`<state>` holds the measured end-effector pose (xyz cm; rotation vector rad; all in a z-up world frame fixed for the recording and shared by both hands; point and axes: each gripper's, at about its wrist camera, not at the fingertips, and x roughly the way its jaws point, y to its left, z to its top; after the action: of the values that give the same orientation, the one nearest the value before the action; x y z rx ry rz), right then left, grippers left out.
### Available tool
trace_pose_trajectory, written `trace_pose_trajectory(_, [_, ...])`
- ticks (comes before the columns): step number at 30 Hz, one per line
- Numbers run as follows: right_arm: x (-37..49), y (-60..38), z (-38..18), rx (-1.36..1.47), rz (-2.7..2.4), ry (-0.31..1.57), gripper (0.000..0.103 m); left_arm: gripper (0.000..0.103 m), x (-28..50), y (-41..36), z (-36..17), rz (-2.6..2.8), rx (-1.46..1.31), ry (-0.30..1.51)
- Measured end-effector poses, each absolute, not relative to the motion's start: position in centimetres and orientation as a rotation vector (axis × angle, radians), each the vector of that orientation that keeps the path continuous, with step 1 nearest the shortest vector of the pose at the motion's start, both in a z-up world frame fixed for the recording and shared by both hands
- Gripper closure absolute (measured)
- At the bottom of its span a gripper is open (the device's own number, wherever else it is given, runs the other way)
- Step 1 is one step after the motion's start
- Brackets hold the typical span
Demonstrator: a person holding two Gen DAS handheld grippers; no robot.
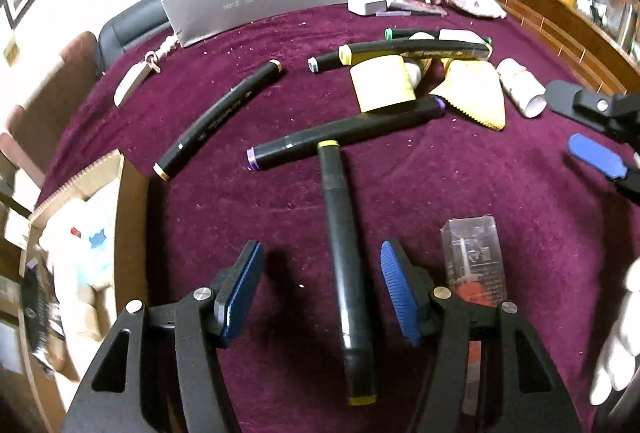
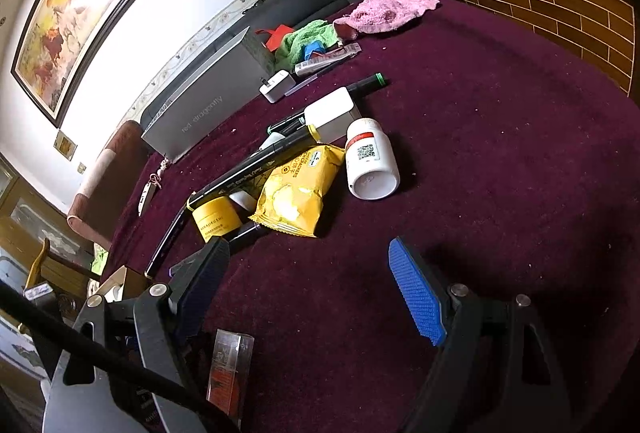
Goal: Organize objects
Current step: 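Grasp the black marker with the left gripper, then hold the black marker in the left gripper while the right gripper grasps the clear pen case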
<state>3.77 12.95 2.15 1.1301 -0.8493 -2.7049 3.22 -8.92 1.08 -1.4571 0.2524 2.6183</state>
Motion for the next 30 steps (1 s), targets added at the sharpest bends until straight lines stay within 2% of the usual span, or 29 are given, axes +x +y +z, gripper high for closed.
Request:
trace_pose_trajectory(2, [3.7,12.8,2.1,1.133,-2.710,-0.838,0.021,0.049,3.2,-9.7,1.0,2.594,-1.454,0.141])
trace_pose_trajectory(6, [3.7,12.6,1.9,1.147,-2.716,-0.819,0.021,0.051,3.3,-9.3,1.2,2.595,-1.444,0.171])
trace_pose_trajectory(8, [3.7,12.5,2.0,1.146,-2.725,-0.808,0.021,0.084,3.6,-9.0,1.3,2.574,-1.412,0.173])
trace_pose_trajectory(9, [3.7,12.5,2.0,1.144,-2.732,-0.803,0.021,0.091,3.8,-9.0,1.4,2.565,-1.407,0.169])
trace_pose_trajectory(18, [3.5,12.0,1.7,1.165,-2.767,-0.737,0.021,0.092,6.6,-12.2,3.4,2.575,-1.322,-0.130])
trace_pose_trajectory(21, [3.5,11.6,1.9,1.155,-2.775,-0.705,0.021,0.092,7.8,-12.9,4.3,2.595,-1.287,-0.127])
trace_pose_trajectory(25, [4.0,11.1,2.1,1.222,-2.694,-0.748,0.021,0.092,7.6,-13.1,3.0,2.552,-1.368,-0.114])
trace_pose_trajectory(30, [5.1,8.2,2.1,1.327,-2.644,-0.631,0.021,0.092,7.5,-11.9,1.5,2.542,-1.426,-0.077])
